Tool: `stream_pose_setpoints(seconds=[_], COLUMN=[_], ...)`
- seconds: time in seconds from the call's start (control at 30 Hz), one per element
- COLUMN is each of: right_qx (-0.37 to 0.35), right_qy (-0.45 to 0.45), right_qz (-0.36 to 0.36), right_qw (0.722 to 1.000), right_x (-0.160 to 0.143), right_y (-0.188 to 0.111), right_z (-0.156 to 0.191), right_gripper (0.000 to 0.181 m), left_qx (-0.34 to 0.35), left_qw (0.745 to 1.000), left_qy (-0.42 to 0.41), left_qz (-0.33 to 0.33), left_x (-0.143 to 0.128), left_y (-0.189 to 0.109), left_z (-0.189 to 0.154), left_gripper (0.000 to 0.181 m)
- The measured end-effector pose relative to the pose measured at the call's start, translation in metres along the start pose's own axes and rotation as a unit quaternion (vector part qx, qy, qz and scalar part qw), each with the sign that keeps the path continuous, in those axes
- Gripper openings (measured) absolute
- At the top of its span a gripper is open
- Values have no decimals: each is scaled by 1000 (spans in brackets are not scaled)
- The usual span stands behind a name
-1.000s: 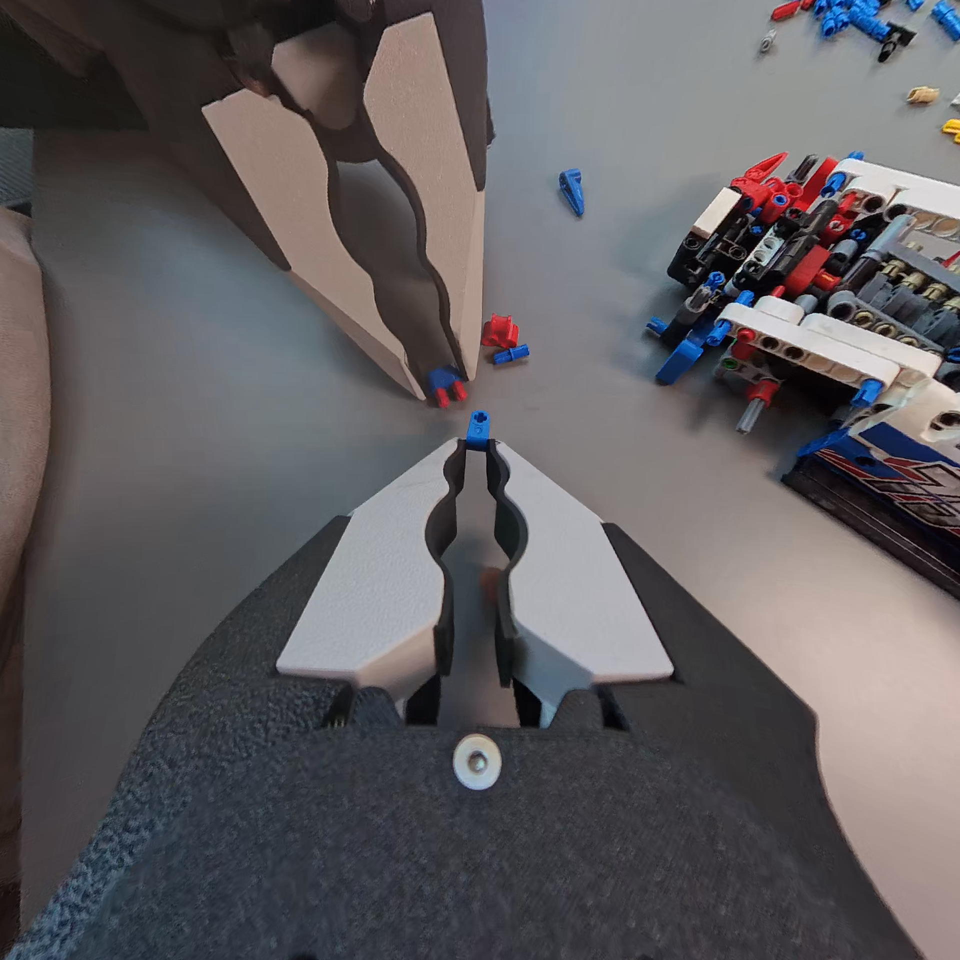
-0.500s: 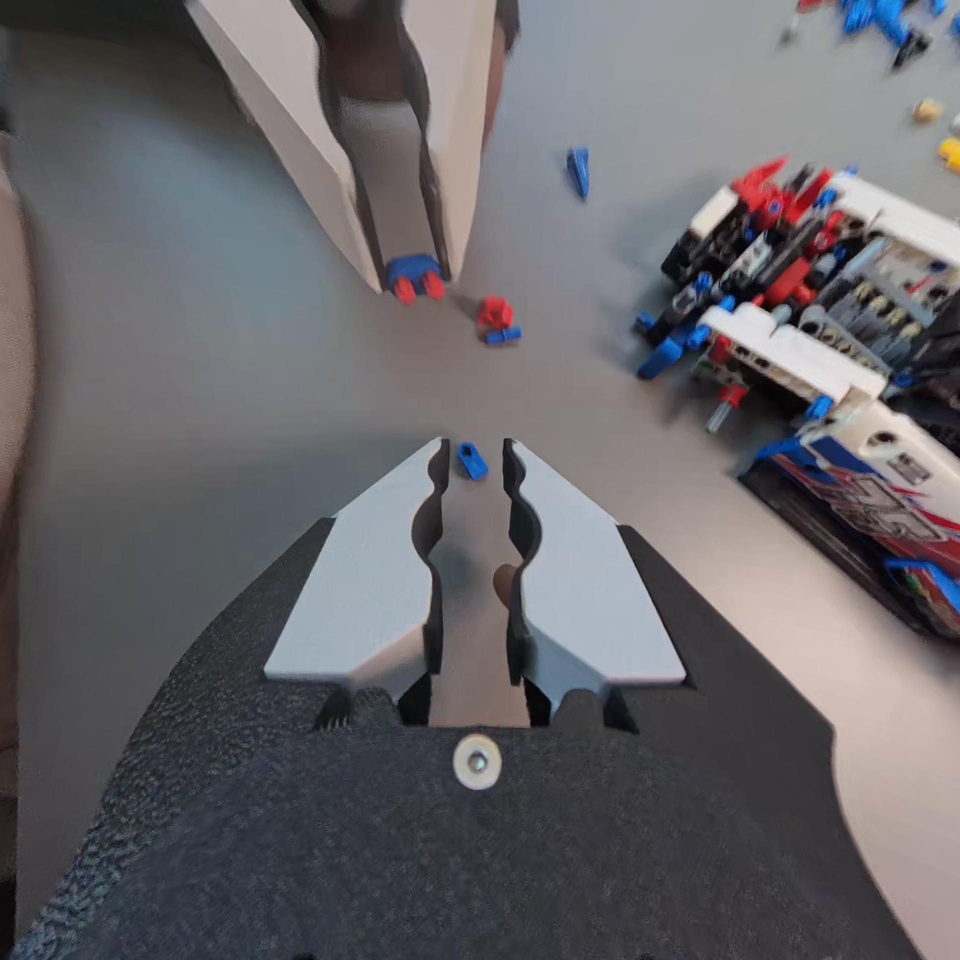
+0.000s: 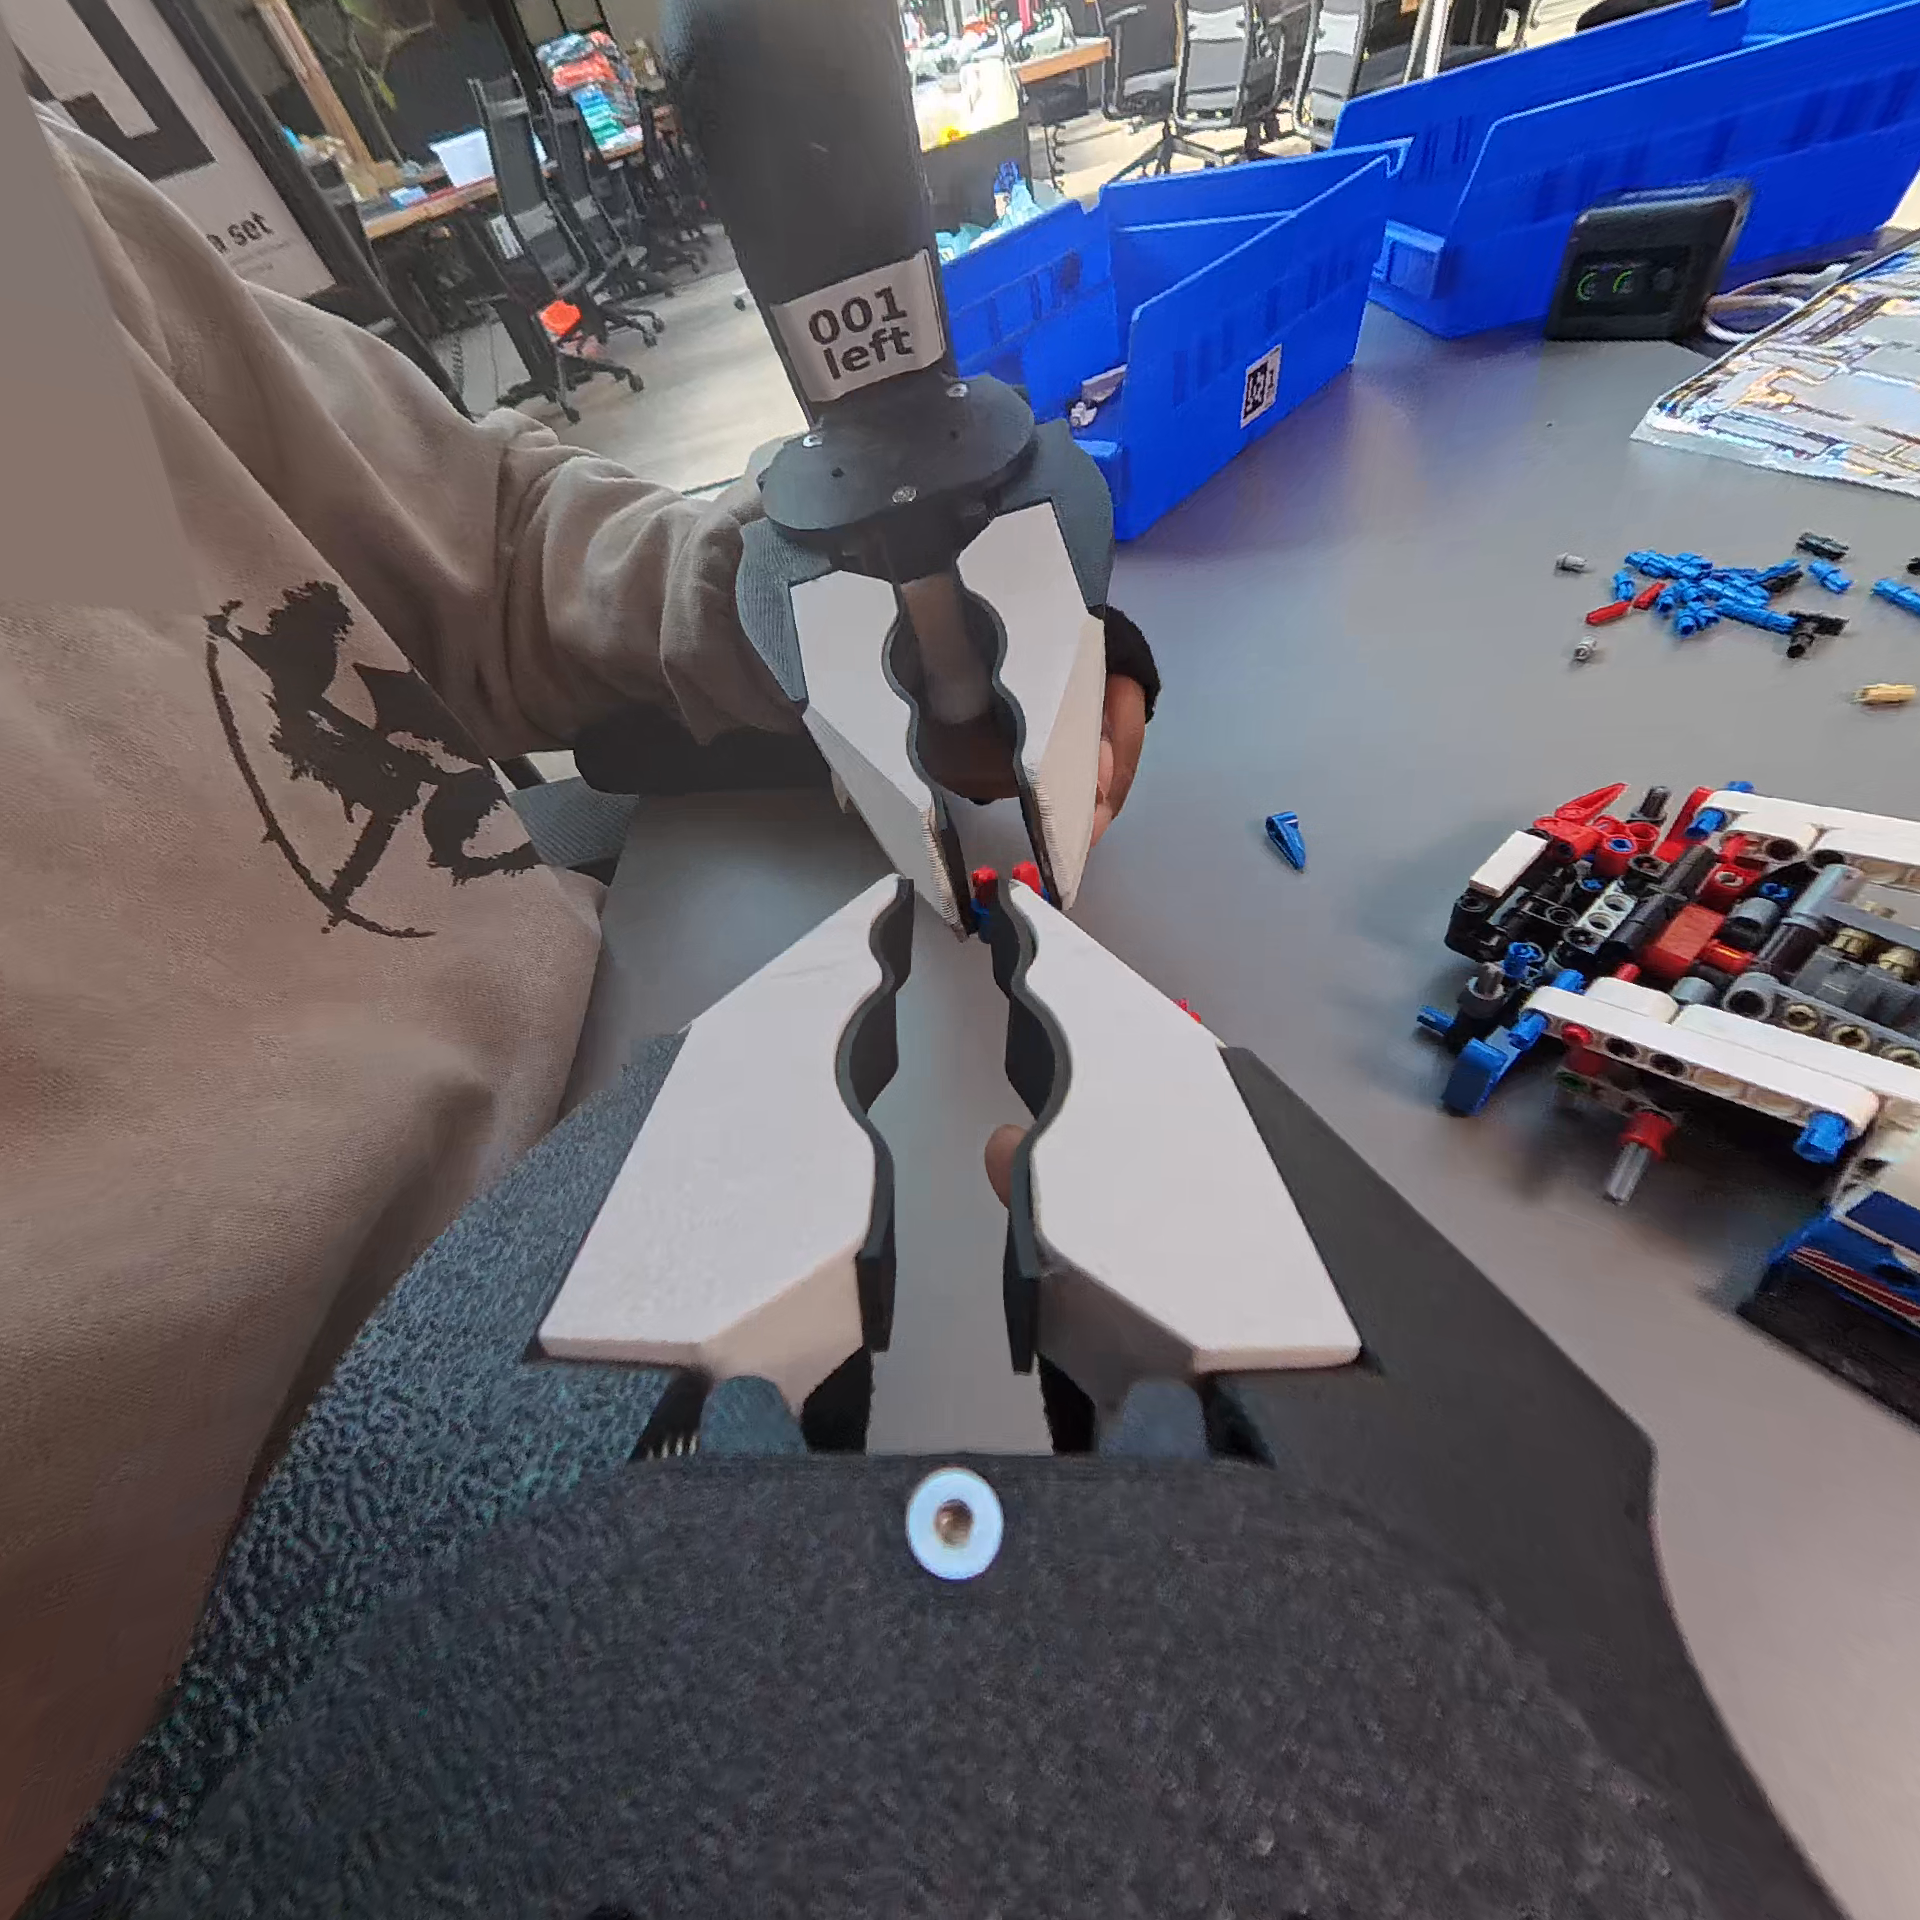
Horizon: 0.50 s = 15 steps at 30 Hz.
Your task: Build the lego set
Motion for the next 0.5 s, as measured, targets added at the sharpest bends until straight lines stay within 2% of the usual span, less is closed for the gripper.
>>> stream_pose_setpoints(seconds=[0.13, 0.2, 0.33, 0.43, 0.5], right_qx=[4, 0, -50, -49, -51], right_qy=[-9, -14, -68, -93, -106], right_qz=[14, 33, 148, 230, 250], right_qw=[1000, 999, 985, 967, 961], right_x=[-6, -10, -38, -62, -66], right_y=[-2, -6, -14, -17, -16], right_z=[0, -4, -20, -23, -27], right_gripper=[13, 13, 13, 13, 13], left_qx=[-2, -7, -20, -8, -3], left_qw=[999, 996, 980, 974, 971], left_qy=[5, 5, -4, 22, 23], left_qz=[43, 85, 197, 227, 237], left_x=[-11, -23, -56, -63, -65], left_y=[5, 9, 17, 20, 21], left_z=[-2, -3, -8, -8, -7], left_gripper=[13, 13, 13, 13, 13])
Point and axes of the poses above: each gripper's, where its closed fingertips meet, y out along the fingers, x out of its top, z = x × y across the jaws, the point moved 4 cm from there along -y, back along the fingers, and after that the axes turned 3 degrees about -x, right-handed, at the moved point
